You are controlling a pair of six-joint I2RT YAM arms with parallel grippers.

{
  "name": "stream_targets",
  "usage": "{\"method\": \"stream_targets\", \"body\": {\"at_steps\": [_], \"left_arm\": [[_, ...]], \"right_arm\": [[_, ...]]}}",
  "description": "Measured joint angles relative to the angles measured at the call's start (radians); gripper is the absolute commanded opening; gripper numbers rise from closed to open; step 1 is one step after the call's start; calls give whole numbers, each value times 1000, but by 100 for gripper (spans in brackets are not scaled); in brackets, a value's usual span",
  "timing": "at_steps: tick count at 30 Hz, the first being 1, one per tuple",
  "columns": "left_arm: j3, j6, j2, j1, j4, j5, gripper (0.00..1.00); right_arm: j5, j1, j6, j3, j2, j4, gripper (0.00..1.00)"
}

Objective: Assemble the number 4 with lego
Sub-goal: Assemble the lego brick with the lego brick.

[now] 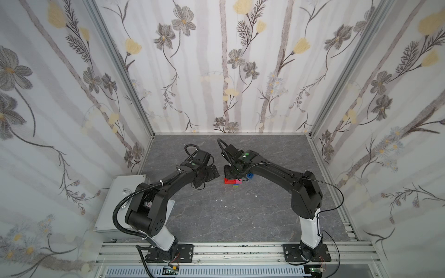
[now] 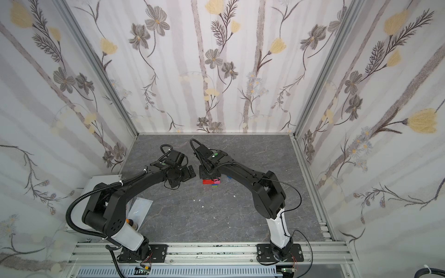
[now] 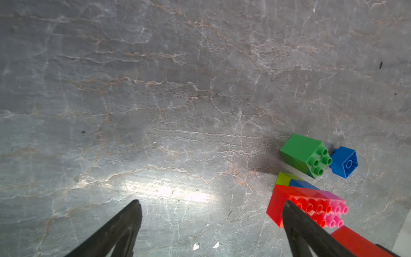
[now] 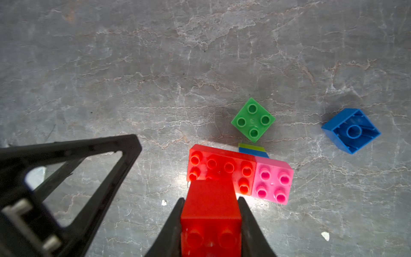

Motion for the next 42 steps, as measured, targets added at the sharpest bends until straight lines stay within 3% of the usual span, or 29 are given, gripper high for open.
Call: {"method": "stream_targets", "body": {"at_steps": [21, 42], "left_arm": [[-43, 0, 14, 29, -8, 44, 100], [-41, 3, 27, 30, -18, 61, 100]], "right_arm": [[117, -5, 31, 31, 37, -82, 0], [130, -16, 36, -63, 34, 51, 0]]}}
